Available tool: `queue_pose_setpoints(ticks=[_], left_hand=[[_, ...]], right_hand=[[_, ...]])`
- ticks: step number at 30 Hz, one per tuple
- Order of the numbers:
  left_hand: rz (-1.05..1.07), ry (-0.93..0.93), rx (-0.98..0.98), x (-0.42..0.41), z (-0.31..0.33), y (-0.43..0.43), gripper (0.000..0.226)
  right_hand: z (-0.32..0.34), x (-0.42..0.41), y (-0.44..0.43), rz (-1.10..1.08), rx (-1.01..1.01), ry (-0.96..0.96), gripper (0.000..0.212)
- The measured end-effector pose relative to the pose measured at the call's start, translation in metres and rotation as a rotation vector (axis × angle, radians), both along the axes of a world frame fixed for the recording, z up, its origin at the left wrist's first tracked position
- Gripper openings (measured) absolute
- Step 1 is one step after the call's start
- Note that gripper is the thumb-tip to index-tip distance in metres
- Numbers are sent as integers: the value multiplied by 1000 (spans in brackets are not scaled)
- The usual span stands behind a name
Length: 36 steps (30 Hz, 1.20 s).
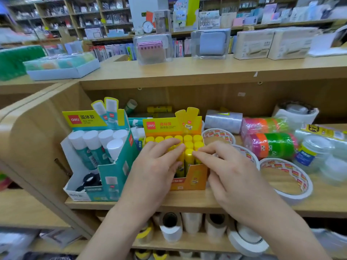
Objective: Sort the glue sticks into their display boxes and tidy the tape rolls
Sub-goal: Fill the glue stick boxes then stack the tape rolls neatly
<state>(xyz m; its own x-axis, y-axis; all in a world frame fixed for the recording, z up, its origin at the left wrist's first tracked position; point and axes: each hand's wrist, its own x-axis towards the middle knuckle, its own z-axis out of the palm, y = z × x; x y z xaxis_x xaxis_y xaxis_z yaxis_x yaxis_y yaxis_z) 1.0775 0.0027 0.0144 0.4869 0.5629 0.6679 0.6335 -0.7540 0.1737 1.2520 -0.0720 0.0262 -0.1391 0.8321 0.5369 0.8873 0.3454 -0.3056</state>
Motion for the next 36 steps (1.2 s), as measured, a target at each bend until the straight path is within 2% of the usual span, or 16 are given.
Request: queue_pose_setpoints(ticks=[7, 14, 21, 24, 27, 31, 36], left_hand=[[102, 94, 34, 0, 1, -8, 36], [175, 33, -34, 5, 10, -15, 37], [221, -12, -102, 16, 11, -24, 30], [221, 3, -123, 20, 13, -27, 36], [149, -76, -32, 23, 20, -37, 35], [-17, -228, 64, 34, 36, -46, 27], [-280, -205, 24, 78, 36, -58, 21]], right_hand=[[-3, 1, -1, 29, -32, 51, 45], [-2, 5, -12, 84, -110, 167, 48], [-1, 6, -16, 78, -107, 50, 50], [2, 9, -19, 65, -82, 67, 51], [10, 23, -28, 29, -11, 184, 46], [22, 54, -54, -147, 133, 333, 37], [39, 103, -94, -351, 212, 379, 36]])
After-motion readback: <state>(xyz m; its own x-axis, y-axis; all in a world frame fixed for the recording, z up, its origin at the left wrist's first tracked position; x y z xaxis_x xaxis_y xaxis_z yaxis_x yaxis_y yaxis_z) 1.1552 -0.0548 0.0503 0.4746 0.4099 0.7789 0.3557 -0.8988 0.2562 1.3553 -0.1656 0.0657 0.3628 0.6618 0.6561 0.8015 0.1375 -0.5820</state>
